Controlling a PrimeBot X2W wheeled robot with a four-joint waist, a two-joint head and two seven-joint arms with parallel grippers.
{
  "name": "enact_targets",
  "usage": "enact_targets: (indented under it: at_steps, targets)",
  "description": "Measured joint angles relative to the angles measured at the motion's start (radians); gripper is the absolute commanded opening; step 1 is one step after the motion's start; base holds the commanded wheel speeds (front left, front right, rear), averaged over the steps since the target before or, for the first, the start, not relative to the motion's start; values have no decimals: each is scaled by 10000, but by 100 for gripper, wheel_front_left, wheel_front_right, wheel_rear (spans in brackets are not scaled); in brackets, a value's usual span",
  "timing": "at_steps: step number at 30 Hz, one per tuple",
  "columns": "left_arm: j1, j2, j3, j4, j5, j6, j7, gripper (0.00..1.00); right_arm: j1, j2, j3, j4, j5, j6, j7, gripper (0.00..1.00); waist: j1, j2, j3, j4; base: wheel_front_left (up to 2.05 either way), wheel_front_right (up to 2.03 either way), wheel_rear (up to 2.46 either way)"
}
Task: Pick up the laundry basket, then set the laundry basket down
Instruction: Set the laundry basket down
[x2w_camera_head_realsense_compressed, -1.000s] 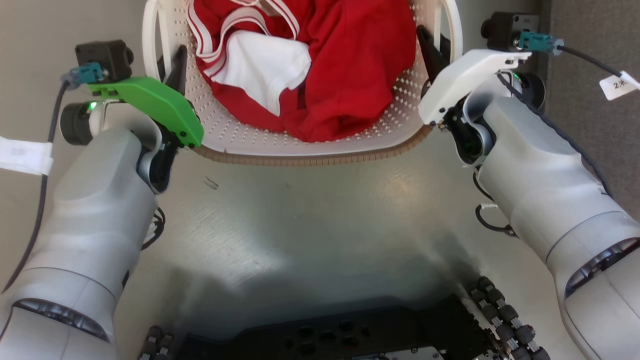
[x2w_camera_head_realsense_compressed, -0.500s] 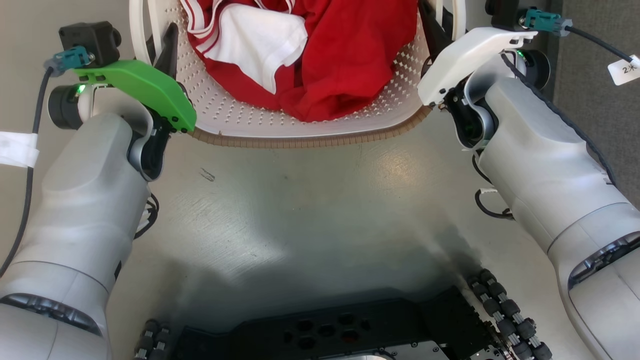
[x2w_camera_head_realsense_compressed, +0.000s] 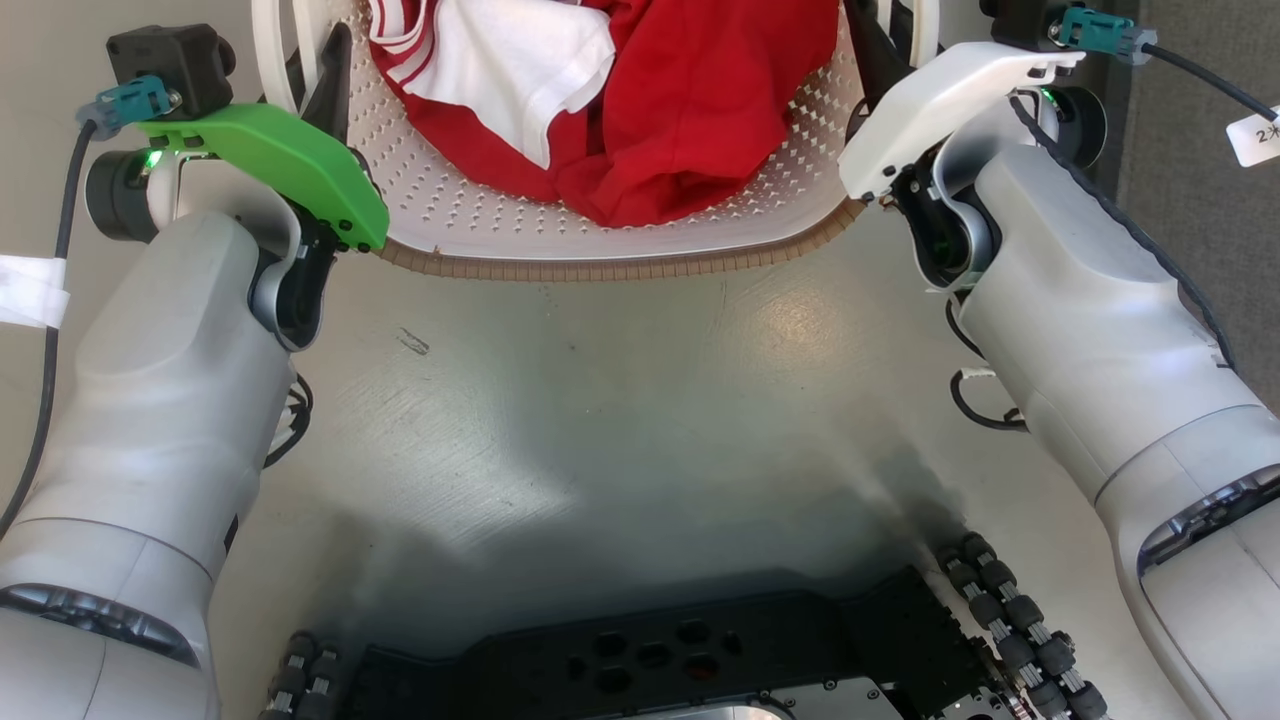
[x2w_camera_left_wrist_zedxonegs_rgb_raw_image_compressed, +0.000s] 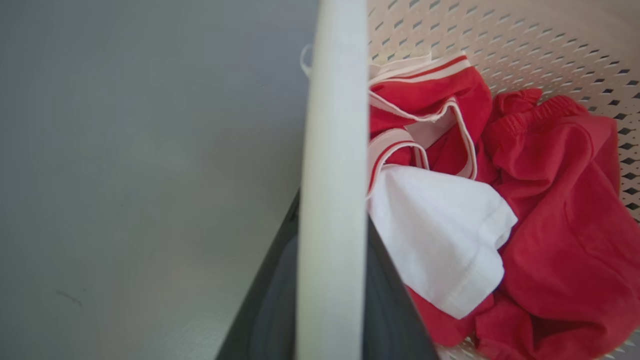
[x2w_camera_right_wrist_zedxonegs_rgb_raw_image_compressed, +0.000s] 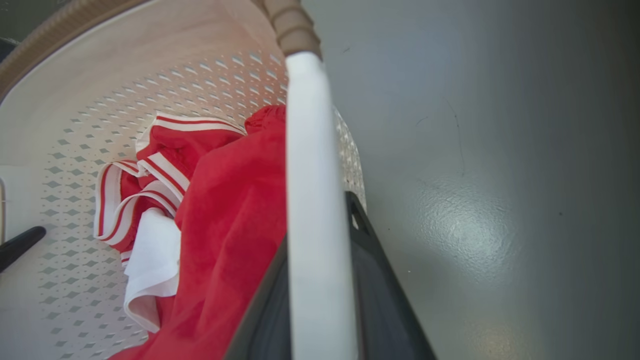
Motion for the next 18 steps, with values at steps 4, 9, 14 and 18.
enact_targets:
  at_steps: [4, 9, 14, 18]
  targets:
    - [0, -10, 50, -12, 92, 0, -2, 35, 17, 17, -119, -36, -92, -46, 2, 44, 0, 0, 18, 3, 0, 0, 0]
    - [0, 27, 59, 2, 194, -4, -2, 100, 38, 4, -259, -190, -244, 19, 10, 100, 0, 0, 22, 3, 0, 0, 0]
    - [0, 27, 79, 2, 280, -4, -2, 100, 57, 8, -380, -257, -341, 36, 10, 100, -1, 0, 11, 2, 0, 0, 0]
    - [0, 27, 117, -2, 326, -4, 0, 100, 73, 8, -522, -307, -430, 36, 10, 100, 0, 0, -20, 1, 0, 0, 0]
